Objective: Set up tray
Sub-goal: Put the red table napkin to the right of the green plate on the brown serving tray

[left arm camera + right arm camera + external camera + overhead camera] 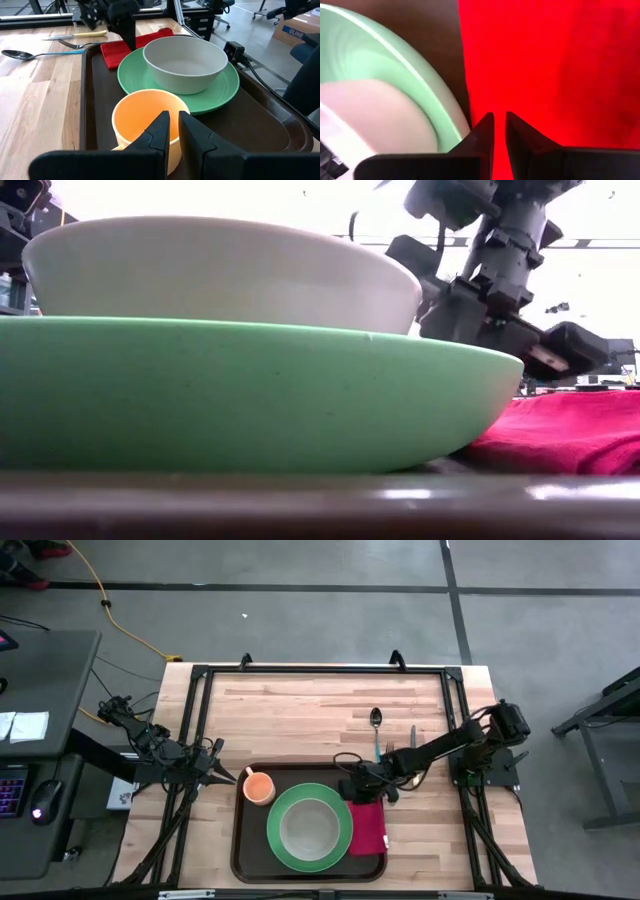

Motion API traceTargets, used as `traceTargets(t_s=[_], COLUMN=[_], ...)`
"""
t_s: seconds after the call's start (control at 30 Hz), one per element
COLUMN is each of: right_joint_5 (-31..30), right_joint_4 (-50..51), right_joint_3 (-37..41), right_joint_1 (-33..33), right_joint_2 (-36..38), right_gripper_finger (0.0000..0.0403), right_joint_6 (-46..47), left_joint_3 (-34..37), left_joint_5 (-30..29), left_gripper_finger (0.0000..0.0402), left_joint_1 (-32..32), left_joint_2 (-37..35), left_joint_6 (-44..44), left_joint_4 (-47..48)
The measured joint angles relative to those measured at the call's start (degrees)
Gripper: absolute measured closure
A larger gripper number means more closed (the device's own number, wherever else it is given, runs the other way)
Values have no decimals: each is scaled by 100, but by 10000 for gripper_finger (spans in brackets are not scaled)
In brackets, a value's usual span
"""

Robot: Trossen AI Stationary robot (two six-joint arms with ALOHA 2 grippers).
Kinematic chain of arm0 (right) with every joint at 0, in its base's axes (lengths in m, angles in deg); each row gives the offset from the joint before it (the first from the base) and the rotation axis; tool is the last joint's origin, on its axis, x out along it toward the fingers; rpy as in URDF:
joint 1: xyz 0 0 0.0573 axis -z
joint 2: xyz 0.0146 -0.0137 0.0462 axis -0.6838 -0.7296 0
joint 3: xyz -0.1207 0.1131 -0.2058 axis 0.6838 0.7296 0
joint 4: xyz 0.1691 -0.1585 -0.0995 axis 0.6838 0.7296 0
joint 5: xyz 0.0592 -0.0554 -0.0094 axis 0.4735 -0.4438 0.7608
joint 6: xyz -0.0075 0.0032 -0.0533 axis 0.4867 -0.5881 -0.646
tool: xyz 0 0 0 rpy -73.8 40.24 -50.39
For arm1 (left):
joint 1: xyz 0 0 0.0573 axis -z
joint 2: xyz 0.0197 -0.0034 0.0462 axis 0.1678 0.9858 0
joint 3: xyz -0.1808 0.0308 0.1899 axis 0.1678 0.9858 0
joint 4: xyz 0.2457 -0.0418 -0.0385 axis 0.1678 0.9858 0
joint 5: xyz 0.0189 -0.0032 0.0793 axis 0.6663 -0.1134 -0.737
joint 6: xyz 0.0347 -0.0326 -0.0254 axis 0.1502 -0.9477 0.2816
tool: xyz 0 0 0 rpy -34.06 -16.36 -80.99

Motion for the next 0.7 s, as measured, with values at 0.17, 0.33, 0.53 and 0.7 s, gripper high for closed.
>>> traceTargets(t_s=[0.17,0.33,0.53,0.7], right_joint_5=[-209,-170,1,12], right_joint_4=[650,1240,1238,1234], right_joint_3=[0,-1,0,0], right_joint_1=[11,-9,-240,-483], right_joint_2=[470,782,814,814], right_gripper_finger=[380,380,380,380], right_joint_6=[-90,-94,-53,199], left_joint_3=[0,0,0,0], left_joint_5=[0,0,0,0], left_gripper_finger=[330,330,330,330], left_joint_1=[0,0,0,-2], left_joint_2=[1,1,1,-1], left_joint_6=[0,0,0,-2], left_joint_4=[0,-1,-19,-44])
